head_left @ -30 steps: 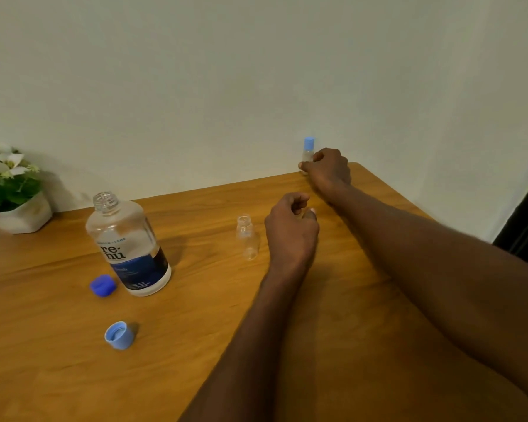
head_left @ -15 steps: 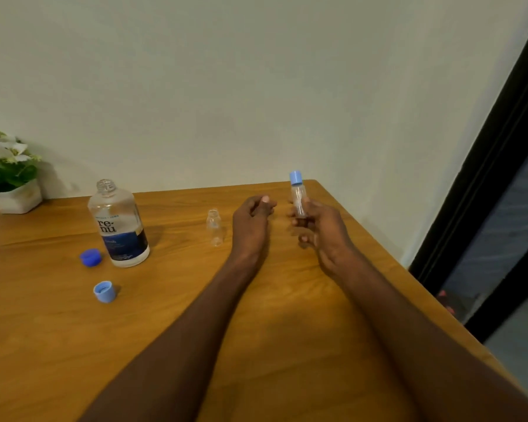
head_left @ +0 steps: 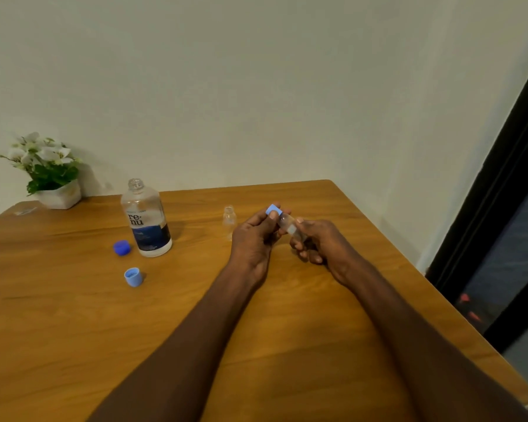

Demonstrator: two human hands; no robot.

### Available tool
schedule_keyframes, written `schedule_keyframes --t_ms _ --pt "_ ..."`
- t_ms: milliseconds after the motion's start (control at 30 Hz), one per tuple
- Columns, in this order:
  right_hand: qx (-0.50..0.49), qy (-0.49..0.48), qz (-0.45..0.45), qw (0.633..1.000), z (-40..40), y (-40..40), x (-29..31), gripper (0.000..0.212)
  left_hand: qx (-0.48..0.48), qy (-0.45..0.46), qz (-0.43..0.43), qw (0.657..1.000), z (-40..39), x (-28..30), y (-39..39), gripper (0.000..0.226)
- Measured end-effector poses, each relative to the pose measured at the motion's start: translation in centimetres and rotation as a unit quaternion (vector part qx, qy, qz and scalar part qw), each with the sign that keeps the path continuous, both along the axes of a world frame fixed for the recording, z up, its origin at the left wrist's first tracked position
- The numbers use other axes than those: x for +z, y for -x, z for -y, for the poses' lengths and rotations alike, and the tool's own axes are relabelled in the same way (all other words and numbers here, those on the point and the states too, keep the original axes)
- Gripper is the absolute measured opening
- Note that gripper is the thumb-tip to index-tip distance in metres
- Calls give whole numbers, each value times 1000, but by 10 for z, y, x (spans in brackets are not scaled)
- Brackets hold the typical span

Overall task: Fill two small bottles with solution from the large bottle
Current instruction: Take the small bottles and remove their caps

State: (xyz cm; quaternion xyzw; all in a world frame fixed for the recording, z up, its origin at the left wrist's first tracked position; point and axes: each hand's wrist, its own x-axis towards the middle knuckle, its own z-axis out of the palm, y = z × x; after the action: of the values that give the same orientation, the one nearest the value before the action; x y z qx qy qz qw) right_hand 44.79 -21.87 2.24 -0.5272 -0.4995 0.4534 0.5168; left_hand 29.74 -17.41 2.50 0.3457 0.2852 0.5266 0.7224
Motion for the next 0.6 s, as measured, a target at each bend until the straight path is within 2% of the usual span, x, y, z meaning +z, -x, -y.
schedule_keyframes --t_ms 200,300,467,600 --pt "-23 -9 6 1000 -1 3 -2 37 40 56 46 997 -2 -1 -6 25" --pt "-35 -6 2 999 -4 2 -4 44 63 64 44 995 -2 -1 -9 31" --pt "-34 -36 12 999 -6 1 -6 39 64 58 49 995 -6 1 -10 32" --pt "-50 -96 90 990 -5 3 -7 29 57 57 57 995 -2 3 -7 30"
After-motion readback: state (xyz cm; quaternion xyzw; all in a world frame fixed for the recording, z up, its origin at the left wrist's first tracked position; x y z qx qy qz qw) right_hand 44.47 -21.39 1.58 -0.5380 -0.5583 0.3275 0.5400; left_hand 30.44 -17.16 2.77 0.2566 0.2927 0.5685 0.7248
